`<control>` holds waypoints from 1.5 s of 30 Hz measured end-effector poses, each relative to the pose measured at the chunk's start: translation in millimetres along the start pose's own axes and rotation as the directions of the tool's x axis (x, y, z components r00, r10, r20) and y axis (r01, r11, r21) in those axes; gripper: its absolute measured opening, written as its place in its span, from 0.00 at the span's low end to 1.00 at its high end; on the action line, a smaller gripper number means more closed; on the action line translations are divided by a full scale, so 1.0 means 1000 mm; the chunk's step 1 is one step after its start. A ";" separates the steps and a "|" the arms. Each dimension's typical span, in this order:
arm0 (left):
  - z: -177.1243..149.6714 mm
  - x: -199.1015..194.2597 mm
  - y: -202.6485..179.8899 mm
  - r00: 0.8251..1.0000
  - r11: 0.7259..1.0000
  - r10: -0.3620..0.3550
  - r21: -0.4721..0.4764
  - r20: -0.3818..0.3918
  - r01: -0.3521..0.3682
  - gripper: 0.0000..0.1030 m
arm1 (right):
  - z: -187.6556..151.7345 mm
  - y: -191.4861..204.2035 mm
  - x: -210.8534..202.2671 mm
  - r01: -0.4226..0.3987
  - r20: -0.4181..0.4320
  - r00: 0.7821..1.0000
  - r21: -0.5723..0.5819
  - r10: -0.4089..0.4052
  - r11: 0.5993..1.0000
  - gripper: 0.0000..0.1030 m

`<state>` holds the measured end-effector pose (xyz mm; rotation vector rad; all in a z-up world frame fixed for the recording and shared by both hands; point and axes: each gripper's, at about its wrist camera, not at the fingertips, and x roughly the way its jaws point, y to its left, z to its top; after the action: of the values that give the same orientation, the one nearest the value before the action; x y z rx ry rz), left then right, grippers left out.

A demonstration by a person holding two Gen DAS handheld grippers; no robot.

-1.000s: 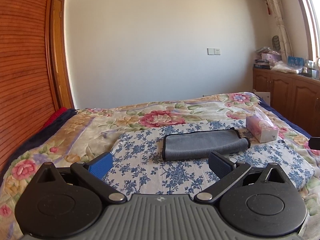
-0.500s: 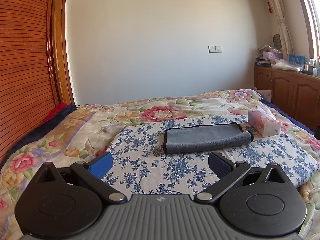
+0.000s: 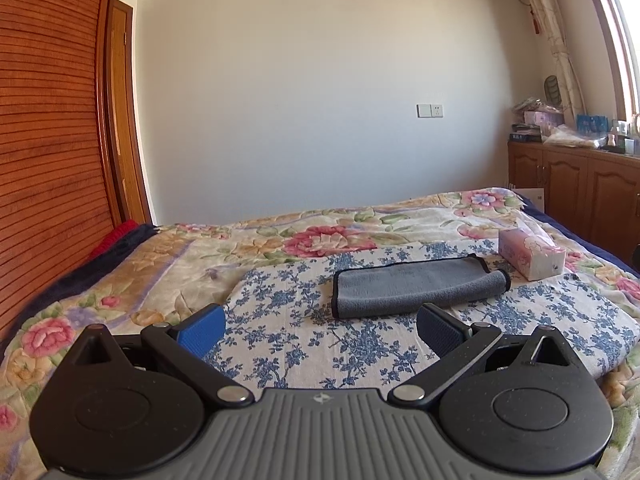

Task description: Fold towel

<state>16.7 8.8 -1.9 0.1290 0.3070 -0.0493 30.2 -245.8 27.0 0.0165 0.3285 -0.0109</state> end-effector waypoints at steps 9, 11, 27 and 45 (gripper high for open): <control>0.001 -0.003 0.001 1.000 1.000 -0.001 -0.012 0.023 0.001 1.00 | 0.000 0.003 -0.004 0.028 0.048 0.998 -0.023 -0.027 0.999 1.00; 0.001 -0.002 0.002 1.000 1.000 0.002 -0.018 0.025 -0.002 1.00 | 0.000 0.003 -0.004 0.034 0.054 0.998 -0.025 -0.032 0.999 1.00; -0.001 -0.007 0.000 0.999 1.000 0.003 -0.011 0.054 -0.002 1.00 | -0.002 0.001 -0.004 0.053 0.059 0.997 -0.010 -0.052 0.999 1.00; -0.003 -0.006 0.001 0.999 1.000 0.009 -0.011 0.051 -0.008 1.00 | -0.001 0.001 -0.003 0.057 0.059 0.997 -0.010 -0.056 0.998 1.00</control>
<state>10.5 10.4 -2.8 0.1178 0.2556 -0.0423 27.3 -244.8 26.9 -0.0045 0.2702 -0.0653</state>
